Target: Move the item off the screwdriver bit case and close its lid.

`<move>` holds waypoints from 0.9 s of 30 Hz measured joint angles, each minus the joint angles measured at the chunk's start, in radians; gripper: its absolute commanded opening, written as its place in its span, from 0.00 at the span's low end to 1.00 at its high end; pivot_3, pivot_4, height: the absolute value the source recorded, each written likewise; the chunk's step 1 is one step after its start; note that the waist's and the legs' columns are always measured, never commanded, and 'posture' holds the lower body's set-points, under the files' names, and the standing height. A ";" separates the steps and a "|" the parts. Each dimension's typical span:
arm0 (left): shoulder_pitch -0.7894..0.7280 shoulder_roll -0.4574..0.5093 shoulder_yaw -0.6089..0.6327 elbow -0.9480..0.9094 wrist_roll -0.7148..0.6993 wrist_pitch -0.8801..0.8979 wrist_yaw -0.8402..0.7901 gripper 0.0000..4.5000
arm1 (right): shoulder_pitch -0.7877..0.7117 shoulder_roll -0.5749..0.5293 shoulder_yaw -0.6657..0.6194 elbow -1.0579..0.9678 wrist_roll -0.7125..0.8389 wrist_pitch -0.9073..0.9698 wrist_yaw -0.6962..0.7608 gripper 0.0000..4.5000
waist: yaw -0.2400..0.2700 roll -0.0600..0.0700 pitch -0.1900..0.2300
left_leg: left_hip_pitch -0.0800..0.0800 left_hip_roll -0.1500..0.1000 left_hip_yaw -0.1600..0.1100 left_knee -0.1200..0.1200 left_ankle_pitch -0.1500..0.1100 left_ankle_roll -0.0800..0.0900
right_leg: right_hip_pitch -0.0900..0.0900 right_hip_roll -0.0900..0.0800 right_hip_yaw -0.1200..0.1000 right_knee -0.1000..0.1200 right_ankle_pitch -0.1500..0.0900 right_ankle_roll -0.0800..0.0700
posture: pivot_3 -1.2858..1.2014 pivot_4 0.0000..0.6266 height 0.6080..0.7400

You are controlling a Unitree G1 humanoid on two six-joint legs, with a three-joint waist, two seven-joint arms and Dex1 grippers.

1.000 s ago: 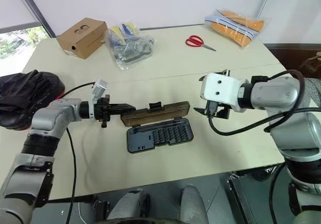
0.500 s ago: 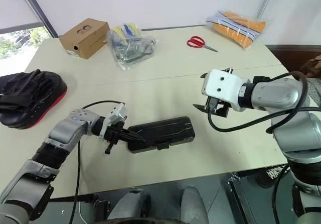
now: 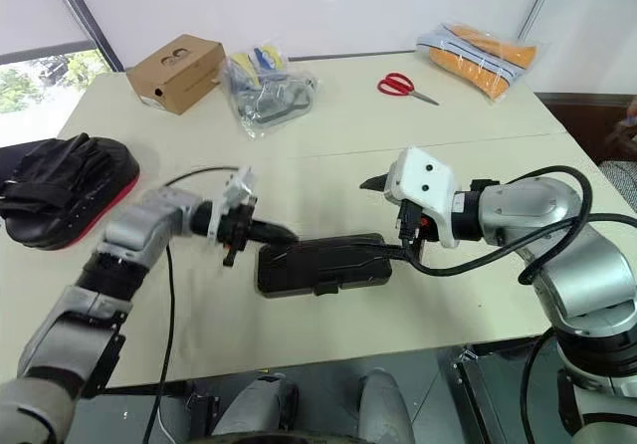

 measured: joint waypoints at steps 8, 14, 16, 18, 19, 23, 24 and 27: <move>-0.091 -0.090 -0.021 0.221 0.092 -0.124 0.023 0.00 | 0.083 0.044 0.148 0.008 0.043 -0.034 -0.012 0.02 | -0.006 0.000 0.000 | -0.003 0.000 0.002 0.001 0.000 0.000 | -0.003 0.000 -0.001 0.000 0.000 0.000 | 0.52 0.24 1.00; -0.095 -0.169 -0.041 0.395 0.194 -0.260 0.077 0.00 | 0.132 0.074 0.289 0.029 -0.005 -0.068 -0.057 0.02 | -0.004 -0.001 0.001 | -0.005 -0.001 0.002 0.002 0.000 0.000 | -0.004 0.000 -0.001 0.000 0.000 0.000 | 0.52 0.24 1.00; -0.101 -0.191 -0.039 0.426 0.214 -0.287 0.092 0.00 | 0.145 0.075 0.334 0.031 -0.035 -0.079 -0.074 0.02 | -0.002 -0.001 0.001 | -0.005 -0.001 0.002 0.002 0.000 0.000 | -0.004 0.000 -0.001 0.000 0.000 0.000 | 0.52 0.24 1.00; -0.104 -0.213 -0.039 0.446 0.227 -0.309 0.101 0.00 | 0.154 0.076 0.366 0.033 -0.060 -0.089 -0.090 0.02 | -0.001 -0.001 0.001 | -0.005 -0.001 0.002 0.002 0.000 -0.001 | -0.004 0.000 -0.001 0.000 0.000 0.000 | 0.52 0.24 1.00; -0.105 -0.223 -0.039 0.456 0.235 -0.318 0.106 0.00 | 0.159 0.075 0.381 0.038 -0.077 -0.095 -0.099 0.02 | -0.001 -0.001 0.001 | -0.005 -0.001 0.002 0.002 0.000 -0.001 | -0.004 0.000 -0.001 0.000 0.000 0.000 | 0.52 0.24 1.00; -0.108 -0.257 -0.038 0.496 0.256 -0.353 0.124 0.00 | 0.174 0.075 0.427 0.066 -0.135 -0.112 -0.136 0.02 | -0.002 -0.001 0.001 | -0.005 -0.001 0.002 0.002 0.000 0.000 | -0.004 0.000 -0.001 0.000 0.000 0.000 | 0.52 0.24 1.00; -0.108 -0.262 -0.038 0.502 0.263 -0.358 0.124 0.00 | 0.175 0.075 0.431 0.069 -0.151 -0.118 -0.146 0.02 | -0.002 -0.001 0.001 | -0.005 -0.001 0.002 0.002 0.000 -0.001 | -0.004 0.000 -0.001 0.000 0.000 0.000 | 0.52 0.24 1.00; -0.108 -0.278 -0.038 0.514 0.278 -0.376 0.126 0.00 | 0.175 0.077 0.434 0.080 -0.194 -0.134 -0.180 0.02 | -0.003 -0.001 0.001 | -0.005 -0.001 0.002 0.002 0.000 -0.001 | -0.004 0.000 -0.001 0.000 0.000 0.000 | 0.52 0.24 1.00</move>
